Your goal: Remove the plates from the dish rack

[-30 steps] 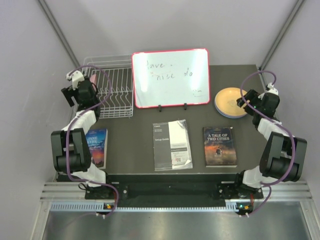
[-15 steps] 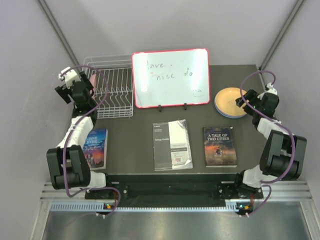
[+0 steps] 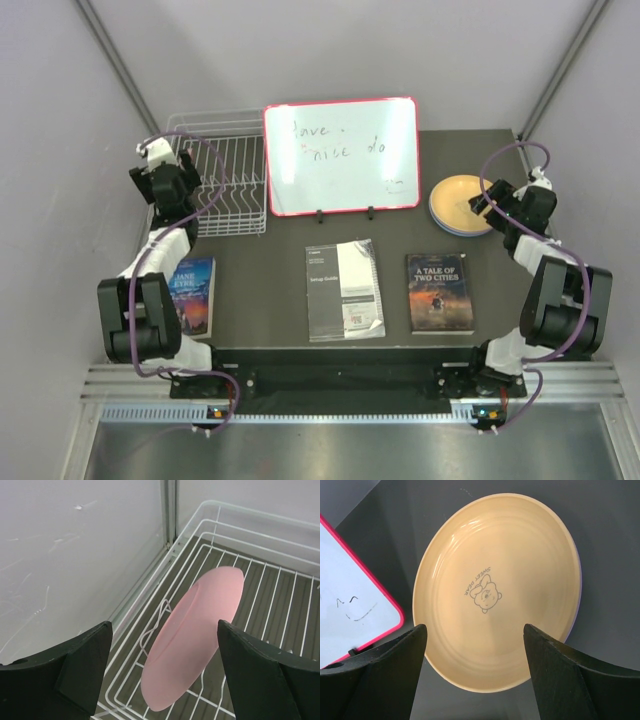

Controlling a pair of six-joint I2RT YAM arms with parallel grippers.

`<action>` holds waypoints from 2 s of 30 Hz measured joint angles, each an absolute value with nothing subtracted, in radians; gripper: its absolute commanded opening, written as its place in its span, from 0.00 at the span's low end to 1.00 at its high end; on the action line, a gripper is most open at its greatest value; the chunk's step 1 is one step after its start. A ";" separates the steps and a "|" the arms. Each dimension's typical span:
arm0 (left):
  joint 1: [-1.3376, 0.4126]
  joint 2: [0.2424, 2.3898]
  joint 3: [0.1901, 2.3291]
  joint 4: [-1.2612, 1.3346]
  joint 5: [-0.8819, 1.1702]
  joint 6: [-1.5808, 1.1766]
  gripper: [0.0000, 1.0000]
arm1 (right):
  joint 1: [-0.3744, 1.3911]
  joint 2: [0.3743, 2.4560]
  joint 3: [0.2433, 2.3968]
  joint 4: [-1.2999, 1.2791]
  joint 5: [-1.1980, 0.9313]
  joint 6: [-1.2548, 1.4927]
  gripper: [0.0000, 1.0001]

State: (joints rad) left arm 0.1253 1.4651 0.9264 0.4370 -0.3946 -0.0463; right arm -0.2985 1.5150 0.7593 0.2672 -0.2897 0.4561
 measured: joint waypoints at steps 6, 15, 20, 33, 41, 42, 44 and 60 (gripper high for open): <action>0.125 1.492 0.926 0.446 -0.371 -0.027 0.85 | -0.299 1.520 0.760 0.270 -0.292 0.457 0.78; 0.127 1.528 0.941 0.466 -0.381 -0.003 0.84 | -0.299 1.545 0.760 0.274 -0.306 0.472 0.78; 0.127 1.484 0.915 0.463 -0.324 -0.009 0.85 | -0.299 1.550 0.760 0.278 -0.315 0.475 0.78; 0.123 1.385 0.907 0.423 -0.194 -0.027 0.84 | -0.299 1.550 0.760 0.294 -0.325 0.476 0.78; 0.120 1.462 0.910 0.361 -0.145 -0.014 0.84 | -0.299 1.554 0.761 0.301 -0.332 0.476 0.78; 0.120 1.466 0.910 0.356 -0.146 -0.006 0.84 | -0.299 1.558 0.761 0.300 -0.332 0.476 0.78; 0.119 1.473 0.911 0.347 -0.159 0.005 0.82 | -0.299 1.563 0.761 0.300 -0.334 0.476 0.78; 0.106 1.567 0.934 0.357 -0.536 0.107 0.00 | -0.299 1.578 0.762 0.306 -0.342 0.483 0.78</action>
